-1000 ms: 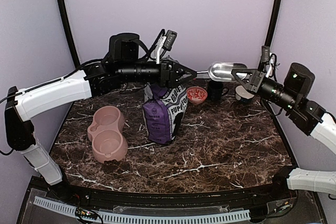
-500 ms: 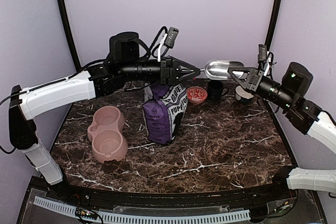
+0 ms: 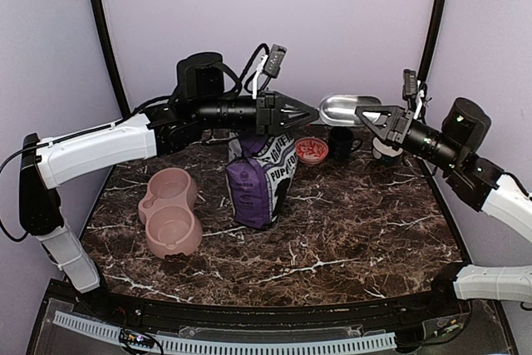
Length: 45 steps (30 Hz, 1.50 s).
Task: Serve the pet food
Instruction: Pass from the right arm to the left
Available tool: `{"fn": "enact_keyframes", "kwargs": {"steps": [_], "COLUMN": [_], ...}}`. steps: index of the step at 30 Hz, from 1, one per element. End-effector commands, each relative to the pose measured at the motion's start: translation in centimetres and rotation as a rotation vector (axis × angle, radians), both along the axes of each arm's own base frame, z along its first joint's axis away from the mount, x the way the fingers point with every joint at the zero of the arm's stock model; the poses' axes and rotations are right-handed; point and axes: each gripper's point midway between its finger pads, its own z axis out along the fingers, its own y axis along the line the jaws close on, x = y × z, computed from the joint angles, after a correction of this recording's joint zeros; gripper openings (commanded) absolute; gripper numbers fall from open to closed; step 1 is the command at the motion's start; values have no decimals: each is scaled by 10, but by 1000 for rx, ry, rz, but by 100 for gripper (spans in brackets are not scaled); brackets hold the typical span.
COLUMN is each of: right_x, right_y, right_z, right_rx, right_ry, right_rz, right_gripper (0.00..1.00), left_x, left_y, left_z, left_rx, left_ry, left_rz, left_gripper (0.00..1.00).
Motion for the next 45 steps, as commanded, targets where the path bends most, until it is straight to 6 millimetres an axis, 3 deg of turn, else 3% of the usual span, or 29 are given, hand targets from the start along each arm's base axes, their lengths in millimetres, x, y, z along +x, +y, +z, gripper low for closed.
{"fn": "enact_keyframes", "kwargs": {"steps": [1, 13, 23, 31, 45], "right_x": [-4, -2, 4, 3, 9], "right_y": [1, 4, 8, 10, 15], "right_z": [15, 14, 7, 11, 2], "right_rx": [44, 42, 9, 35, 32], "right_ry": [-48, -34, 31, 41, 107], "right_rz": [23, 38, 39, 56, 68], "right_gripper": [0, 0, 0, 0, 0], "left_x": [-1, 2, 7, 6, 4], "left_y": [2, 2, 6, 5, 7], "left_z": [10, 7, 3, 0, 1], "left_rx": [-37, -26, 2, 5, -3], "left_ry": [-23, -30, -54, -48, -52], "left_rz": [-18, -6, 34, 24, 24], "left_gripper": [38, 24, 24, 18, 13]}}
